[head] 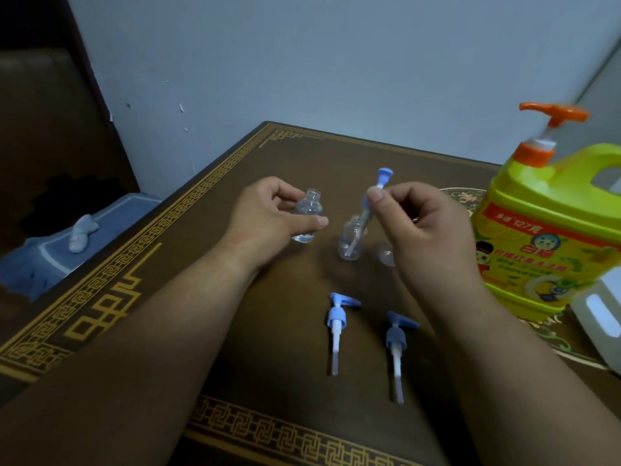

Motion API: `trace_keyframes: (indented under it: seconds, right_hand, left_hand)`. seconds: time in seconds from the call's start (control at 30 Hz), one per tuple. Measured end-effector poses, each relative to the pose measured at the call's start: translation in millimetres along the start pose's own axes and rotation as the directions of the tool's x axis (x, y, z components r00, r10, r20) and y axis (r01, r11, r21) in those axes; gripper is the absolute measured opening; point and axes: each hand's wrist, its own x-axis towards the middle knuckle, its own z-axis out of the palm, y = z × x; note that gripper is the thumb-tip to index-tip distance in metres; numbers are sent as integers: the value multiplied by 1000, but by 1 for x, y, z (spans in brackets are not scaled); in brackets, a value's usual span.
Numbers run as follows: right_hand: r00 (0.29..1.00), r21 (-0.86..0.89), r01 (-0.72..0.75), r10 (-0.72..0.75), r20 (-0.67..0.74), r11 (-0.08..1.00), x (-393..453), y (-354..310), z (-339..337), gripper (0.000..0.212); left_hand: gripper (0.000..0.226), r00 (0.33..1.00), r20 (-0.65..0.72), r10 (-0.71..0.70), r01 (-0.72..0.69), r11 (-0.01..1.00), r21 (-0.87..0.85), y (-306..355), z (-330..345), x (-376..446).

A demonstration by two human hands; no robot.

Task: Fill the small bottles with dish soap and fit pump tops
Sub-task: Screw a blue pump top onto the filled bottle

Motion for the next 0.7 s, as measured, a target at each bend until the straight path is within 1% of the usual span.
trace_keyframes:
  seconds: [0.07, 0.13, 0.2, 0.3, 0.4, 0.5, 0.7]
  right_hand:
    - [995, 67, 46, -40, -86, 997, 3, 8, -7, 20]
    - [988, 106, 82, -67, -137, 991, 4, 14, -12, 17]
    - [980, 103, 111, -92, -174, 988, 6, 17, -14, 15]
    - [969, 74, 151, -133, -206, 986, 8, 17, -17, 17]
    - [969, 37, 174, -165, -183, 984, 7, 17, -17, 17]
    - [965, -38, 199, -202, -165, 979, 6, 18, -15, 16]
    - [957, -84, 216, -228, -178, 973, 6, 19, -16, 17]
  left_hand:
    - [52, 998, 68, 4, -4, 1000, -7, 7, 2, -8]
    - [52, 988, 155, 16, -20, 1000, 24, 14, 3, -15]
    - [51, 974, 227, 27, -35, 999, 34, 18, 2, -20]
    - [51, 955, 293, 53, -67, 997, 36, 21, 4, -25]
    - [50, 943, 325, 73, -82, 997, 14, 21, 7, -28]
    - [50, 937, 339, 86, -89, 996, -7, 20, 10, -30]
    - [50, 932, 350, 90, -88, 996, -22, 19, 11, -30]
